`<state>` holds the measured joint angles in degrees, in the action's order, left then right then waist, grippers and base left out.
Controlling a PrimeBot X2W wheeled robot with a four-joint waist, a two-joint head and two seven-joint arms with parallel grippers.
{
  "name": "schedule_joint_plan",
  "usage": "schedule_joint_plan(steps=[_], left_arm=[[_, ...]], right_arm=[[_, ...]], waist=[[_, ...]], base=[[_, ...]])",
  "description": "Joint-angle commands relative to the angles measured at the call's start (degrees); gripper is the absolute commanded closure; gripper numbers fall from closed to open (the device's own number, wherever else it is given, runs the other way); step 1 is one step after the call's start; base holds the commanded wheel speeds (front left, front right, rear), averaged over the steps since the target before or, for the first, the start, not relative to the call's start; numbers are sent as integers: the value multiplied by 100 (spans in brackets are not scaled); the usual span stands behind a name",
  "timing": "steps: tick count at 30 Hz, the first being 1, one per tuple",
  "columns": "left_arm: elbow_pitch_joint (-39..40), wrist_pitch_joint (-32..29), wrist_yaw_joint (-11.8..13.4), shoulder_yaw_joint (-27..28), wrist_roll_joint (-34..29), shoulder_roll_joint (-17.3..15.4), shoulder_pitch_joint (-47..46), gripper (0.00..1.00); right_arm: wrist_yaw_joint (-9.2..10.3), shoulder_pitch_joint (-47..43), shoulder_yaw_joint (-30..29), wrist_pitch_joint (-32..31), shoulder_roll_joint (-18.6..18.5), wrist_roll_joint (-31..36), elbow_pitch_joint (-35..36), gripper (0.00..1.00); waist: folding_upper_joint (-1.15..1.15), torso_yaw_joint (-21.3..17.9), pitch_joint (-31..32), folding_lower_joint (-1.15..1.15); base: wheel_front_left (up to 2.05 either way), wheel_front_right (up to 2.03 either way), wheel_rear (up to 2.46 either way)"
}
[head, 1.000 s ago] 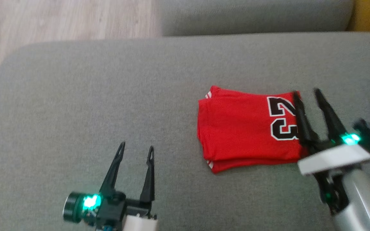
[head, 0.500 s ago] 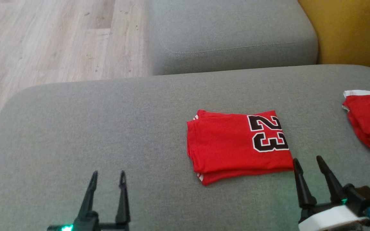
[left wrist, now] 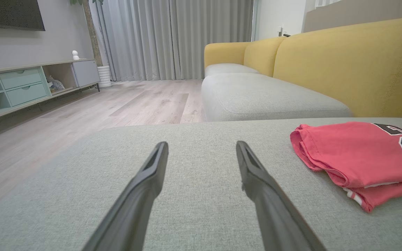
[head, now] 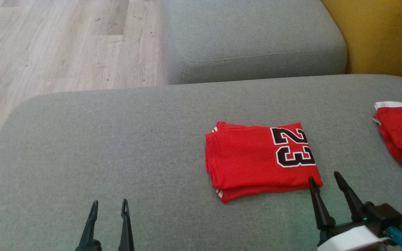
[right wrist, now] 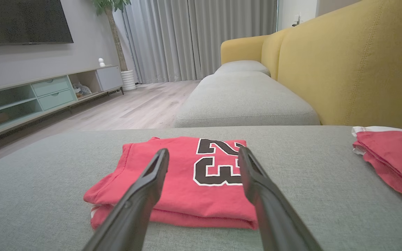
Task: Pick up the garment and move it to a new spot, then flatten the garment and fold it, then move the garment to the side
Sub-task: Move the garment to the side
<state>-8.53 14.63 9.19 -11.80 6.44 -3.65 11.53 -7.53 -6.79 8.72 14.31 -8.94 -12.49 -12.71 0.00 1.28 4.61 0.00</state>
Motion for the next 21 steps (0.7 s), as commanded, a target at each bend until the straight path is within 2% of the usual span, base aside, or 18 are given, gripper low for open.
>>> schedule_joint_plan(steps=[1,21], left_arm=[[164,37,-16,227,-81,59,-221,0],[226,37,-26,292,-48,76,-174,0]], right_arm=[[4,107,83,68,6,54,154,0],[4,119,87,69,114,128,14,0]], waist=[[0,12,6,0],[0,-3,-10,0]], base=[[0,0,0],[0,0,0]])
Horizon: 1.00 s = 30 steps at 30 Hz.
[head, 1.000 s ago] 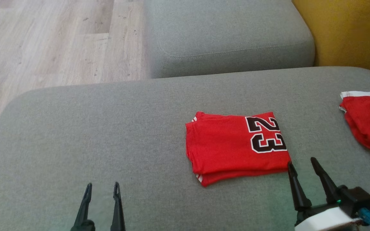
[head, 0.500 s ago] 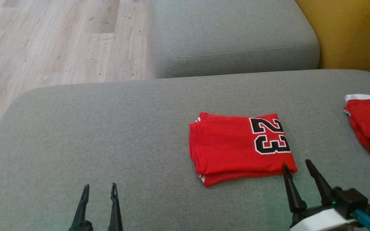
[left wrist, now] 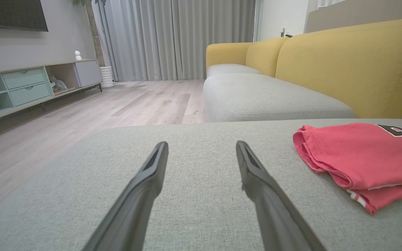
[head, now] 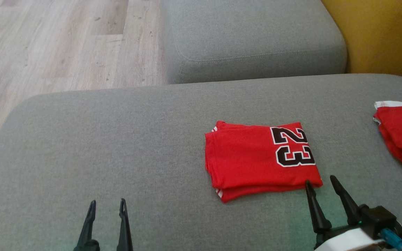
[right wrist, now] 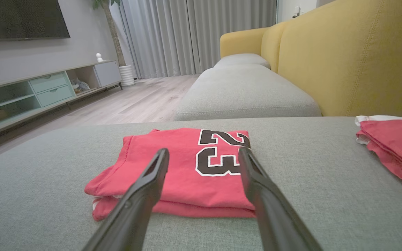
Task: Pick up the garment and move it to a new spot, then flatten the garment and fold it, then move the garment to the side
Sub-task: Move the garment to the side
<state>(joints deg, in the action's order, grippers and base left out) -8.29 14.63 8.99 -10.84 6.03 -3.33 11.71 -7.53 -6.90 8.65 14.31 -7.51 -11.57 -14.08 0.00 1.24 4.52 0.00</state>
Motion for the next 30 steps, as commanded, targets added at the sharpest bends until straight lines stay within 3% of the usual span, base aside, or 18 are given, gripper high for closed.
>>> schedule_joint_plan(steps=[1,12,19,24,30], left_arm=[[214,37,-8,190,14,44,-190,0],[628,37,-241,137,313,45,-187,0],[769,37,-329,54,342,45,-299,0],[751,37,-309,-61,340,45,-427,0],[705,37,-269,-257,357,45,-622,0]], right_arm=[[4,143,97,69,-28,41,142,0],[4,712,81,69,-95,19,-436,0],[4,1801,242,69,-433,-337,-1687,0],[4,2559,357,-424,-608,-770,-2740,0],[4,3173,545,-377,-789,-1130,-3494,0]], waist=[[0,1,-13,0],[0,38,-264,0],[0,122,-566,0],[0,248,-818,0],[0,397,-1115,0]], base=[[0,0,0],[0,0,0],[0,0,0],[0,0,0],[0,0,0]])
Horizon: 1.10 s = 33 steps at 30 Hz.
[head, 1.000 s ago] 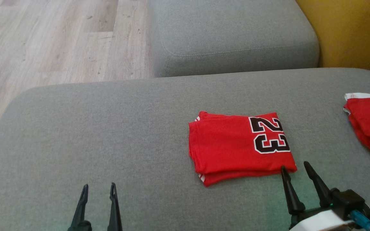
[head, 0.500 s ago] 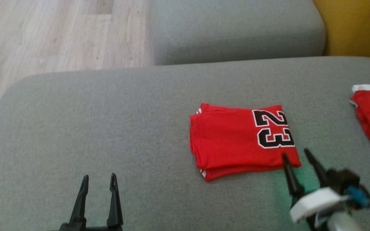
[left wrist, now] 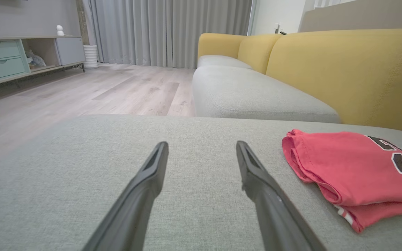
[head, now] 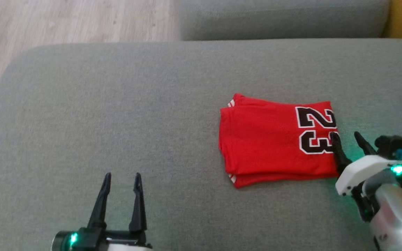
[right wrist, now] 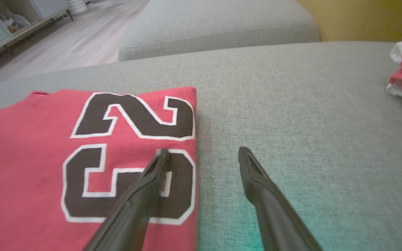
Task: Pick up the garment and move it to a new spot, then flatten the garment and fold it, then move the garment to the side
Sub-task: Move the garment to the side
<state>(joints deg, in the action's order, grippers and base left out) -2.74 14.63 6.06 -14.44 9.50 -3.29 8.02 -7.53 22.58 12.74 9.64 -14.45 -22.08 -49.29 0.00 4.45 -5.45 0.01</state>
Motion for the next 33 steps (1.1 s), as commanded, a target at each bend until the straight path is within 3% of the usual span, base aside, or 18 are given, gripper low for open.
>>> schedule_joint_plan(steps=[1,4,5,6,7,13,21,33], left_arm=[[143,37,27,66,7,41,-286,0],[129,37,40,8,4,41,-342,0],[124,37,51,-7,2,41,-364,0],[113,37,61,-17,3,41,-382,0],[94,37,79,-24,8,41,-413,0],[106,37,129,11,4,41,-476,0],[143,37,128,-8,-44,41,-724,0],[184,37,136,-127,-121,41,-1324,0]], right_arm=[[4,297,173,66,-101,-144,-107,0],[4,411,341,-21,-105,-208,-353,1],[4,457,425,-44,-83,-272,-439,29],[4,496,511,-54,-58,-354,-504,68],[4,558,694,-63,-40,-519,-591,100],[4,839,1016,235,-302,-790,-623,100],[4,1493,1137,434,-1325,-480,-495,100],[4,2253,197,468,-2930,-40,-152,100]], waist=[[0,97,-162,-1],[0,119,-240,-1],[0,119,-270,-1],[0,115,-296,-1],[0,88,-341,-1],[0,-186,-475,-1],[0,-735,-949,-1],[0,-1060,-1788,-1]], base=[[0,0,0],[0,0,0],[0,0,0],[0,0,0],[0,0,0],[0,0,0],[0,0,0],[0,0,0]])
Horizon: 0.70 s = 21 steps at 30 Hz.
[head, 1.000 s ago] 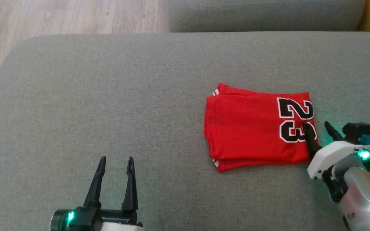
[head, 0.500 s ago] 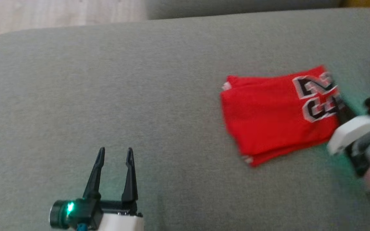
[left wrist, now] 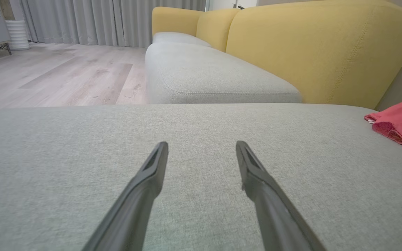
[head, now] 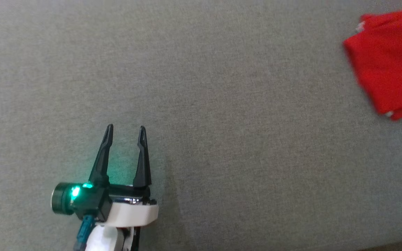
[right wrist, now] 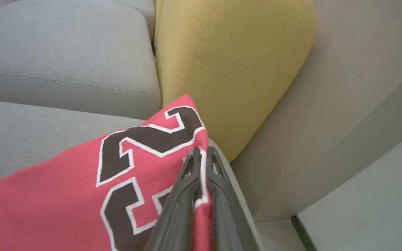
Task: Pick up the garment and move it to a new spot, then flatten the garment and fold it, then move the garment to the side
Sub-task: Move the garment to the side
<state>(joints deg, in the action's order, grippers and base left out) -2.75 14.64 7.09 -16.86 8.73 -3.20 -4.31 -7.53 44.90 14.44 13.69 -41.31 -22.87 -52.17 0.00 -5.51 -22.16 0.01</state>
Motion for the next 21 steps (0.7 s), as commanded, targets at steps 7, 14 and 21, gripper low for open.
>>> schedule_joint_plan(steps=[7,14,21], left_arm=[[112,36,-14,141,-24,32,-279,0],[48,36,-114,178,91,32,-173,0],[-43,36,-44,290,180,32,223,0]], right_arm=[[4,51,-936,-139,-186,732,161,0],[4,-622,-1806,-42,770,1431,519,0],[4,-2058,-1595,103,2294,1622,1565,0]], waist=[[0,-30,-123,-1],[0,162,386,-1],[0,384,1292,-1]], base=[[0,0,0],[0,0,0],[0,0,0]])
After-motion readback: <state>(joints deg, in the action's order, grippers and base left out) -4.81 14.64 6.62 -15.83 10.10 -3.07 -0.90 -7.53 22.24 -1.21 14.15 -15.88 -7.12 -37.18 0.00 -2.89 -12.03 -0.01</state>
